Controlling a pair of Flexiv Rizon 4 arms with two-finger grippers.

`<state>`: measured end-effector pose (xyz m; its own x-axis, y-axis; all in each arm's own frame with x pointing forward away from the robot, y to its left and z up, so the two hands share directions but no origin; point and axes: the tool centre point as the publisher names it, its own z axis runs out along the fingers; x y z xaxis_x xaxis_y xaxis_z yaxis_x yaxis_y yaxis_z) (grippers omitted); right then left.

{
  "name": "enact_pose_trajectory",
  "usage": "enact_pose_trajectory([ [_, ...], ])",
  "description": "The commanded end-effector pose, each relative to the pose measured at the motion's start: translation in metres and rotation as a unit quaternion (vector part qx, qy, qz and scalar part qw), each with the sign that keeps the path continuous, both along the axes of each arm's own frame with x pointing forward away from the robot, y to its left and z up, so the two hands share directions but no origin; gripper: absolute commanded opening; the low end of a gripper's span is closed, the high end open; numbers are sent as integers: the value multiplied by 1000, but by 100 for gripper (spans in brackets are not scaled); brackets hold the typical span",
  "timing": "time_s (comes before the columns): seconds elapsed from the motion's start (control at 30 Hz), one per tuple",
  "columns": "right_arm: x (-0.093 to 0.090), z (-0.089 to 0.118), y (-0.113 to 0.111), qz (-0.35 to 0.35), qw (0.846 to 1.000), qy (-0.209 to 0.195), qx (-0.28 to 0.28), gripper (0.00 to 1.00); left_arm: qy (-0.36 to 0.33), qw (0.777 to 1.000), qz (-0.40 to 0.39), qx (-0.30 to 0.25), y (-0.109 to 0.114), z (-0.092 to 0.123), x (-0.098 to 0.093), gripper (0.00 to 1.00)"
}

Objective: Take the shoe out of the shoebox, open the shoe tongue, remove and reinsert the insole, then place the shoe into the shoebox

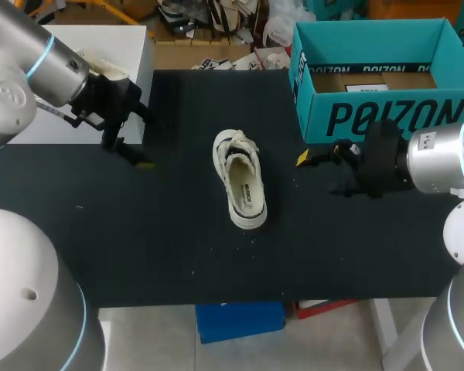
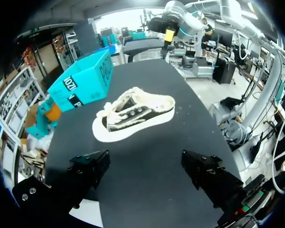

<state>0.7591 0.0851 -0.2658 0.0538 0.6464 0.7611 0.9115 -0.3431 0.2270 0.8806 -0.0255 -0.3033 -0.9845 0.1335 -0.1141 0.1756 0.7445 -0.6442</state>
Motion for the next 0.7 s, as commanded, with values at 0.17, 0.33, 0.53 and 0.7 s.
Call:
enact_pose_trajectory([
  [0.17, 0, 0, 0, 0, 1000, 1, 0, 100, -4, 1000, 3, 0, 1, 0, -3, 100],
  [0.33, 0, 78, 28, 66, 990, 23, -119, 100, -4, 1000, 3, 0, 1, 0, -3, 100],
  [0.53, 23, 158, 82, 163, 923, -6, -349, 100, -4, 1000, 3, 0, 1, 0, -3, 100],
  [0.7, 32, 164, 95, 155, 907, -19, -391, 100, -4, 1000, 3, 0, 1, 0, -3, 100],
])
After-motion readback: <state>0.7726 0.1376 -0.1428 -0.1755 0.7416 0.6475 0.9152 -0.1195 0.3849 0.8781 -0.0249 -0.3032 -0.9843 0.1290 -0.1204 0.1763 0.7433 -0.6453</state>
